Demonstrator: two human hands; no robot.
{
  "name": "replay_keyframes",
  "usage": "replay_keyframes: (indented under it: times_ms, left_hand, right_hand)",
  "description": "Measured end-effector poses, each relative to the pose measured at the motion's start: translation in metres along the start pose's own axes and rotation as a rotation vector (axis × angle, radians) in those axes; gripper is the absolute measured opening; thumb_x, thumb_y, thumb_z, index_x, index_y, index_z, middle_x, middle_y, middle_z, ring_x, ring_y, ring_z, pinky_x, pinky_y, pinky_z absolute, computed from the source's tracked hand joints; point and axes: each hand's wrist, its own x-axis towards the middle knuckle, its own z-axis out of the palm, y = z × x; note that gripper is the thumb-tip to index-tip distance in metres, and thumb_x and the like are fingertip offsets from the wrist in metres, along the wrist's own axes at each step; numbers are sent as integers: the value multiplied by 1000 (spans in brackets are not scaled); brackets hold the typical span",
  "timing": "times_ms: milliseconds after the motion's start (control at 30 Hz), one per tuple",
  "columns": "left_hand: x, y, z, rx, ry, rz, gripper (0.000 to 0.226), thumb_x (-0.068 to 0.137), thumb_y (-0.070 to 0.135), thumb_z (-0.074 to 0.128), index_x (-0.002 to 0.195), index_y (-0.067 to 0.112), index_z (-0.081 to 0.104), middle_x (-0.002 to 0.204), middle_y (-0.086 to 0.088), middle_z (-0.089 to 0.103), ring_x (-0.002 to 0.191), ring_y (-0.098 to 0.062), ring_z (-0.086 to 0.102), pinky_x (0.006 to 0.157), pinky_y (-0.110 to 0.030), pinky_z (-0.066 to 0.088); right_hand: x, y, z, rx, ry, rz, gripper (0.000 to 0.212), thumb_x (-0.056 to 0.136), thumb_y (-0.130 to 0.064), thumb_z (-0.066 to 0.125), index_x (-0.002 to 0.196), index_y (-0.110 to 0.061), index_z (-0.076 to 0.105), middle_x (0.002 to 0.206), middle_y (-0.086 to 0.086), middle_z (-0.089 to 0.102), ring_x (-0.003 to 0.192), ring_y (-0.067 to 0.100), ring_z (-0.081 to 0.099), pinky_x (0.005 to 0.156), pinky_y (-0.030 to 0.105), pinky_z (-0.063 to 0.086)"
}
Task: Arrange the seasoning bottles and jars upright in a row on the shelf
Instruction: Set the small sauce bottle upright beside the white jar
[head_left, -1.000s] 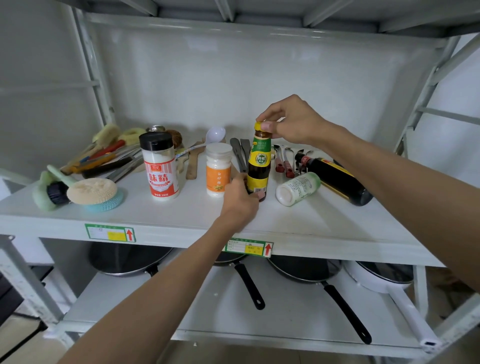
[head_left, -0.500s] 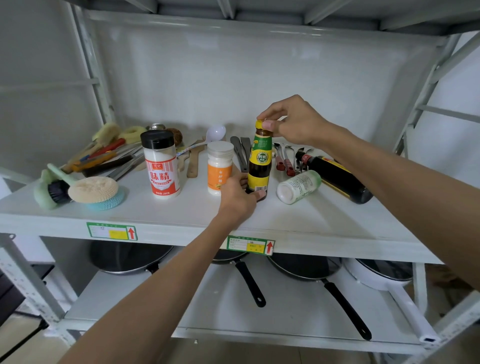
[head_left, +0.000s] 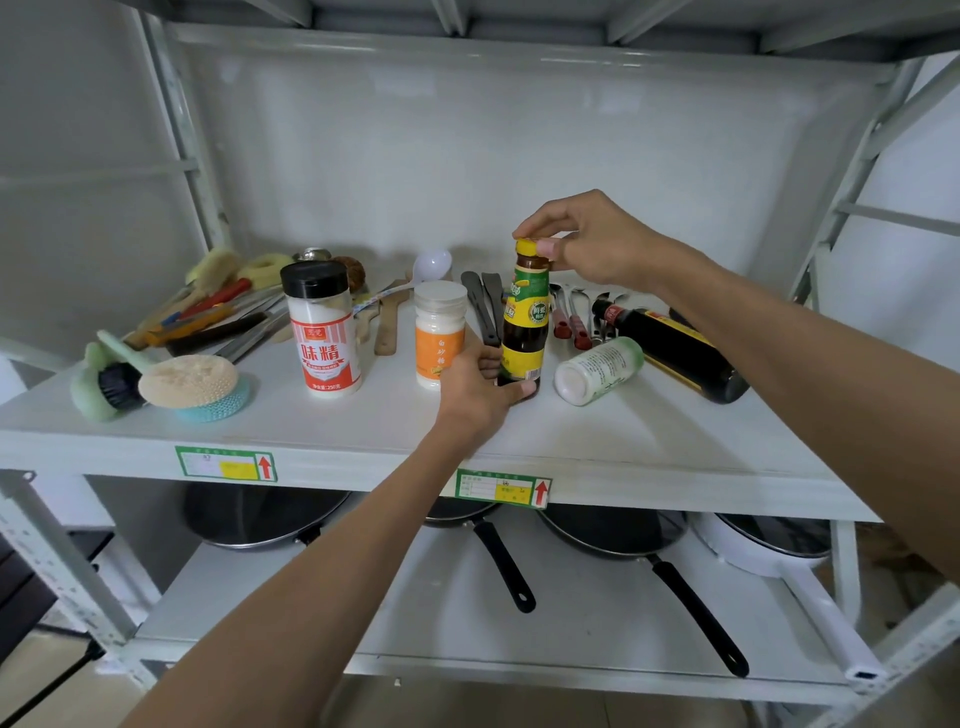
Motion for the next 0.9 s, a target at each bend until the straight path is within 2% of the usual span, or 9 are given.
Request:
replay_keyframes:
  times_ms: [167, 267, 367, 433, 500, 600, 667, 767, 900]
  left_hand:
    - [-1, 0, 1, 58, -62, 28, 59, 80, 16, 78, 133, 9, 54, 127, -6, 62, 119, -19, 56, 99, -26, 44]
    - [-3, 2, 0, 84, -100, 54, 54, 83, 19, 75, 133, 11, 56, 129, -4, 63, 114, -12, 56, 94, -22, 41]
    - [-4, 4, 0, 74, -95, 29, 51, 80, 20, 79, 126, 11, 60, 120, -3, 67, 110, -15, 60, 89, -21, 43]
    - [-3, 3, 1, 76, -72, 7, 52, 73, 26, 85, 117, 13, 61, 108, 0, 68, 101, -16, 62, 83, -20, 48]
    - [-2, 2, 1, 81, -67, 2, 56, 67, 28, 88, 113, 13, 61, 102, 1, 67, 96, -15, 62, 79, -20, 50]
    - [-2, 2, 1, 68, -101, 0, 65, 67, 25, 88, 123, 11, 58, 112, 0, 67, 102, -13, 62, 85, -20, 47]
    - [-2, 2, 0, 57, -116, -4, 67, 69, 22, 88, 127, 10, 57, 116, -1, 67, 104, -13, 61, 87, -20, 46]
    - [-1, 1, -1, 50, -111, -10, 66, 67, 20, 89, 125, 11, 58, 113, -1, 68, 104, -14, 62, 87, -21, 48]
    - [0, 0, 0, 60, -94, -17, 66, 65, 21, 90, 123, 11, 59, 109, 1, 68, 100, -13, 62, 84, -19, 49]
  right_hand:
    - [-3, -6, -7, 35, -105, 49, 37, 95, 11, 41, 120, -3, 64, 117, 8, 66, 110, 13, 60, 92, 21, 52]
    - [-2, -12, -10, 52, -186, 93, 37, 97, 11, 38, 124, -1, 61, 126, 5, 60, 121, 14, 53, 99, 30, 44]
    - [-3, -17, -12, 39, -191, 111, 22, 102, -8, 45, 115, -6, 63, 134, 1, 59, 125, 17, 50, 102, 35, 37]
    - [-3, -17, -11, -12, -133, 66, 18, 101, -10, 49, 110, -6, 64, 129, 3, 64, 120, 17, 55, 98, 30, 41]
    - [-2, -15, -8, 7, -96, 41, 18, 97, -3, 51, 111, -2, 63, 122, 10, 68, 116, 19, 60, 93, 24, 48]
    - [1, -13, -10, 25, -76, 77, 20, 93, -2, 60, 113, -3, 62, 115, 13, 71, 111, 20, 64, 89, 24, 48]
    - [1, -13, -12, -16, -60, 68, 21, 91, -5, 65, 111, -3, 68, 108, 10, 72, 105, 17, 65, 86, 23, 48]
    - [-1, -11, -12, -29, -24, 24, 19, 90, -4, 65, 108, -2, 71, 99, 9, 72, 96, 14, 66, 92, 28, 51]
    - [0, -9, -10, -49, -24, 2, 17, 91, -2, 63, 105, -1, 71, 105, 15, 74, 106, 23, 69, 101, 37, 51]
